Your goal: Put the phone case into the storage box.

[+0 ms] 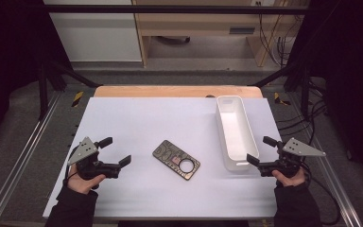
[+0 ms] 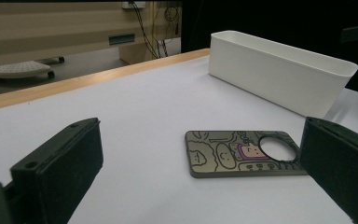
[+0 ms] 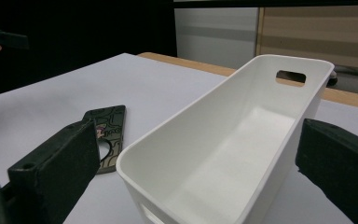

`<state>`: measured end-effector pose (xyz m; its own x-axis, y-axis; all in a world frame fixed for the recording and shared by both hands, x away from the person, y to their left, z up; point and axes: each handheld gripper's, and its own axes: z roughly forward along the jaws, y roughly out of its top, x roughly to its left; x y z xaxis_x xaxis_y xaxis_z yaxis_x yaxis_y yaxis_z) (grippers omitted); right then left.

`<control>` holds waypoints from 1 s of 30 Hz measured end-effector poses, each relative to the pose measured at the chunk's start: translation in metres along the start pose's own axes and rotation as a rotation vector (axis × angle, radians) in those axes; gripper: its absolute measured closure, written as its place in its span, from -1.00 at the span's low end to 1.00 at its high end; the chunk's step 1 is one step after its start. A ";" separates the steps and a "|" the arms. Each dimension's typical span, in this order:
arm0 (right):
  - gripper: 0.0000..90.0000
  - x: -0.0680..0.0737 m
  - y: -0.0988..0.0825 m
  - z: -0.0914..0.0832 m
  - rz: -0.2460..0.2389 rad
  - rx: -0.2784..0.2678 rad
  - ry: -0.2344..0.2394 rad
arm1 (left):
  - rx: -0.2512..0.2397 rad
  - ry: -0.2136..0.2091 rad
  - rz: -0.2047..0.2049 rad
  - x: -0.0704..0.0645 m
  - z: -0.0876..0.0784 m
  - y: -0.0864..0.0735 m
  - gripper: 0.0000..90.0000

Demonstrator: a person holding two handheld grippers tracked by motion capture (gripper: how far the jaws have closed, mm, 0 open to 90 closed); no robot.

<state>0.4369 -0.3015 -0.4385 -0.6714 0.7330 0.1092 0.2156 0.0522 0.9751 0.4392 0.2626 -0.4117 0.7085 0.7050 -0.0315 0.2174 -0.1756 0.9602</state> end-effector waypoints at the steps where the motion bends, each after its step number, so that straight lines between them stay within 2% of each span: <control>1: -0.99 0.000 0.000 0.000 -0.001 0.001 0.000 | 0.005 -0.004 -0.002 -0.002 0.002 0.000 -1.00; 10: -0.99 0.000 0.000 0.000 0.001 -0.004 -0.001 | 0.042 -0.029 0.005 -0.018 0.018 0.002 -1.00; 15: -0.99 0.000 0.000 0.000 0.000 -0.001 -0.003 | 0.081 -0.041 0.001 -0.029 0.028 0.002 -0.94; 20: -0.99 0.000 0.001 -0.001 -0.002 -0.003 -0.003 | 0.145 -0.066 0.024 -0.044 0.045 -0.003 -0.88; 27: -0.99 0.000 0.001 -0.001 -0.003 -0.002 -0.003 | 0.195 -0.084 0.052 -0.061 0.058 -0.007 -0.76; 30: -0.99 0.000 0.001 -0.001 -0.002 -0.001 -0.004 | 0.219 -0.092 0.073 -0.070 0.067 -0.009 -0.62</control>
<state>0.4365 -0.3019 -0.4377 -0.6689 0.7358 0.1060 0.2130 0.0531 0.9756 0.4324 0.1688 -0.4370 0.7836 0.6213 0.0010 0.2966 -0.3755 0.8781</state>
